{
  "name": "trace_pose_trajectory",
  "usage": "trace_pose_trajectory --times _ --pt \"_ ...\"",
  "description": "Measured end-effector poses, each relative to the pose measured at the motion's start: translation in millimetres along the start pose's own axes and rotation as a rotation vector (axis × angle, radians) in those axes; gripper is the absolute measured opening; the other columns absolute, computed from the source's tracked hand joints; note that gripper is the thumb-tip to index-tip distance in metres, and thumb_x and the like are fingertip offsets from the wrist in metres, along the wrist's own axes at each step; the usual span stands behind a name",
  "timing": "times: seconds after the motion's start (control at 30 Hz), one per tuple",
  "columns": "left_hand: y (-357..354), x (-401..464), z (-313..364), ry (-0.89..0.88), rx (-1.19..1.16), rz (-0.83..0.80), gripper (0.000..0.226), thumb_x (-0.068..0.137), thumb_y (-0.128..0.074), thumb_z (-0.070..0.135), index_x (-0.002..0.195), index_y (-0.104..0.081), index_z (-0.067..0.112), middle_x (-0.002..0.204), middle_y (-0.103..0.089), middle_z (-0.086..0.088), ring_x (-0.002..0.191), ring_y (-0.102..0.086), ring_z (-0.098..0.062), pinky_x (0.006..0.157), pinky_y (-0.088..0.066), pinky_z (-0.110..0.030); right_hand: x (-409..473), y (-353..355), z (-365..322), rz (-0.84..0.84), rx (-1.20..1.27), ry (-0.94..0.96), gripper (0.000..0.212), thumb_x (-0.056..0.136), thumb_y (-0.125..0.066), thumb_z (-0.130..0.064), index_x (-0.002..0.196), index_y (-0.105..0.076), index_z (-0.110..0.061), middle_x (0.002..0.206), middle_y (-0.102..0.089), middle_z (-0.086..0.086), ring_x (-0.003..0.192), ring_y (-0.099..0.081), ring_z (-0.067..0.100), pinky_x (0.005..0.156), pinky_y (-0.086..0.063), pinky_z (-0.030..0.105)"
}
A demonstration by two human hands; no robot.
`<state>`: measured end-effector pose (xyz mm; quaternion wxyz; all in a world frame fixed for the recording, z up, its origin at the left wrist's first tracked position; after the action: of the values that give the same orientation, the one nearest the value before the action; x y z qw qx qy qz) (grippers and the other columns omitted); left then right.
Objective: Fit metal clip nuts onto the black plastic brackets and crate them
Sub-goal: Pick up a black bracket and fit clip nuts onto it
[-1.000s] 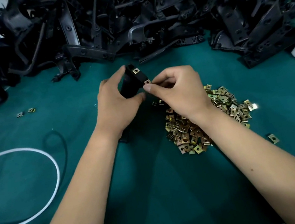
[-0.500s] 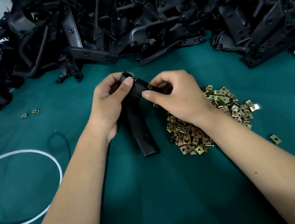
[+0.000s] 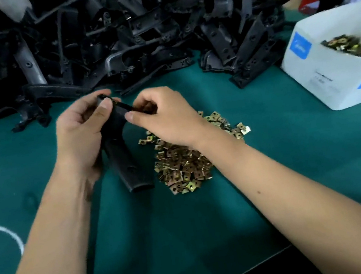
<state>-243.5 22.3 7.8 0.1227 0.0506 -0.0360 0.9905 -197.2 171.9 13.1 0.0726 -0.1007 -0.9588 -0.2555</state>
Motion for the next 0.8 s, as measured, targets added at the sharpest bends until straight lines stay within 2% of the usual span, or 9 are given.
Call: trace_pose_trajectory --times 0.1,0.17,0.27,0.4,0.5,0.6,0.7,0.77,0.8 --pt "-50.1 -0.6 35.8 -0.136 0.145 -0.07 0.021 0.103 -0.061 0.012 0.121 -0.07 0.01 0.1 -0.069 -0.003 0.091 -0.064 -0.009 0.09 -0.053 -0.025 -10.3 39.8 -8.1 0.059 0.197 0.017 0.019 0.1 -0.067 -0.029 0.104 -0.069 -0.01 0.087 -0.07 0.004 0.065 -0.067 0.013 0.058 -0.06 0.037" --pt "-97.7 -3.8 59.2 -0.222 0.172 -0.123 0.019 0.102 -0.061 0.013 0.119 -0.07 0.013 0.101 -0.067 -0.004 0.092 -0.061 -0.009 0.09 -0.05 -0.023 -27.7 86.6 -10.0 0.19 0.236 0.062 0.02 0.101 -0.065 -0.026 0.107 -0.07 -0.007 0.081 -0.068 0.003 0.054 -0.062 0.005 0.048 -0.053 0.029" --pt "-186.4 -22.1 79.7 -0.309 0.162 -0.23 0.018 0.101 -0.062 0.011 0.116 -0.071 0.012 0.104 -0.07 -0.001 0.094 -0.063 -0.005 0.092 -0.052 -0.023 -75.0 168.2 3.0 0.414 0.3 0.086 0.021 0.101 -0.065 -0.014 0.119 -0.07 -0.004 0.082 -0.07 -0.007 0.057 -0.059 -0.002 0.047 -0.046 0.022" --pt "-325.7 -87.1 79.8 -0.342 0.133 -0.469 0.021 0.095 -0.066 0.012 0.114 -0.074 0.007 0.104 -0.075 -0.003 0.093 -0.068 -0.012 0.095 -0.055 -0.035 -180.9 272.6 52.2 0.692 0.366 0.036 0.024 0.099 -0.064 -0.013 0.121 -0.069 -0.007 0.082 -0.07 0.0 0.047 -0.053 0.012 0.044 -0.04 0.023" --pt "-422.0 -167.7 61.6 -0.354 0.14 -0.726 0.026 0.088 -0.072 0.02 0.113 -0.071 0.011 0.101 -0.073 0.003 0.094 -0.068 -0.011 0.093 -0.054 -0.031 -285.2 328.8 108.3 0.93 0.471 -0.017 0.023 0.101 -0.06 -0.014 0.122 -0.068 -0.011 0.082 -0.067 0.006 0.051 -0.051 0.016 0.046 -0.04 0.024" --pt "-493.9 -246.0 5.8 -0.429 0.403 -0.989 0.034 0.09 -0.071 0.035 0.118 -0.065 0.016 0.109 -0.074 -0.003 0.105 -0.066 -0.023 0.091 -0.052 -0.037 -381.7 340.5 194.8 1.184 0.606 -0.23 0.017 0.104 -0.056 -0.011 0.115 -0.069 -0.01 0.088 -0.069 0.009 0.067 -0.059 0.019 0.06 -0.049 0.029" --pt "-522.7 -299.6 -93.7 -0.3 0.72 -1.238 0.047 0.098 -0.063 0.041 0.134 -0.058 0.011 0.128 -0.068 -0.016 0.122 -0.061 -0.033 0.099 -0.05 -0.045 -463.4 309.2 289.3 1.376 0.716 -0.565 0.011 0.104 -0.058 -0.014 0.108 -0.068 -0.01 0.087 -0.068 0.012 0.069 -0.061 0.021 0.065 -0.053 0.031" --pt "-517.6 -318.2 -154.1 -0.191 0.871 -1.311 0.04 0.101 -0.058 0.041 0.121 -0.061 0.007 0.123 -0.067 -0.019 0.119 -0.061 -0.037 0.098 -0.049 -0.045 -509.4 283.6 338.2 1.453 0.689 -0.803 0.015 0.103 -0.061 -0.016 0.111 -0.069 -0.007 0.095 -0.07 0.015 0.071 -0.063 0.023 0.065 -0.056 0.031" --pt "-512.8 -324.2 -177.6 -0.158 0.93 -1.331 0.037 0.102 -0.057 0.042 0.114 -0.061 0.007 0.121 -0.066 -0.02 0.117 -0.061 -0.039 0.098 -0.049 -0.046 -528.4 275.1 357.3 1.426 0.575 -0.942 0.023 0.103 -0.062 -0.019 0.118 -0.068 -0.003 0.106 -0.071 0.018 0.081 -0.066 0.026 0.075 -0.058 0.036"
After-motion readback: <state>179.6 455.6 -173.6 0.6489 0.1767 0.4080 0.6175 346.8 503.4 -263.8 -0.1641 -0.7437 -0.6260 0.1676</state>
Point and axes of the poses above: each hand's wrist, its own x-axis towards the middle knuckle, its own y-axis out of the back of the hand, z = x × y, the point moved 10 cm from there along x, towards the middle knuckle
